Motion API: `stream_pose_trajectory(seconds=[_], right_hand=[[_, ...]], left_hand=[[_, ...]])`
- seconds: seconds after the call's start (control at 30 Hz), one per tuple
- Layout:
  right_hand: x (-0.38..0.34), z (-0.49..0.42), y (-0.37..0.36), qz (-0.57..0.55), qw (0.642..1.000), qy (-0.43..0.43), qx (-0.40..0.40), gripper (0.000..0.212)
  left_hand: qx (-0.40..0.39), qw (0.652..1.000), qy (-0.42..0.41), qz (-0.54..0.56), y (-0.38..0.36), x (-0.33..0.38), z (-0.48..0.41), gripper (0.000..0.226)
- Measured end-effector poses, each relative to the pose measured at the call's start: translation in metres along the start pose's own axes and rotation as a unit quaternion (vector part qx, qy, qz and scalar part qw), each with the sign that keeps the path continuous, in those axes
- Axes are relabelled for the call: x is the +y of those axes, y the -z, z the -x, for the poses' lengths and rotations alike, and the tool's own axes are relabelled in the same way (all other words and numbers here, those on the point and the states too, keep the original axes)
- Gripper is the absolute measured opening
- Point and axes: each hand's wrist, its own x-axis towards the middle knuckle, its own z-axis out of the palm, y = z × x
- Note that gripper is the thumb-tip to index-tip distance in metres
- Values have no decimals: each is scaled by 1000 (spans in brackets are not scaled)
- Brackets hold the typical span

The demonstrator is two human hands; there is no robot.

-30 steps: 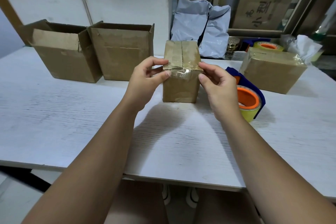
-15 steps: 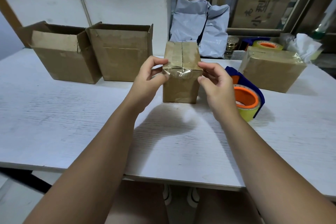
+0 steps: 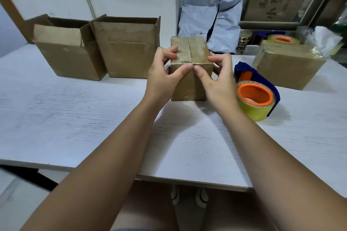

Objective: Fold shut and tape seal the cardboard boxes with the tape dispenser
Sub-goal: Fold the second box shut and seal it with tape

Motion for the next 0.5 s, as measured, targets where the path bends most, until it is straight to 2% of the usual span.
stream_pose_trajectory(seconds=[0.07, 0.17, 0.23, 0.5], right_hand=[[1, -1, 0, 5, 1000, 2, 6, 33], [1, -2, 0, 20, 1000, 12, 11, 32], [1, -3, -1, 21, 1000, 15, 11, 31], [11, -2, 7, -31, 998, 39, -26, 12]], left_hand=[[1, 1000, -10, -25, 0, -1, 0, 31], [14, 990, -72, -119, 0, -5, -2, 19], [14, 982, -97, -158, 1, -7, -4, 26], [-10, 985, -96, -141, 3, -10, -2, 27]])
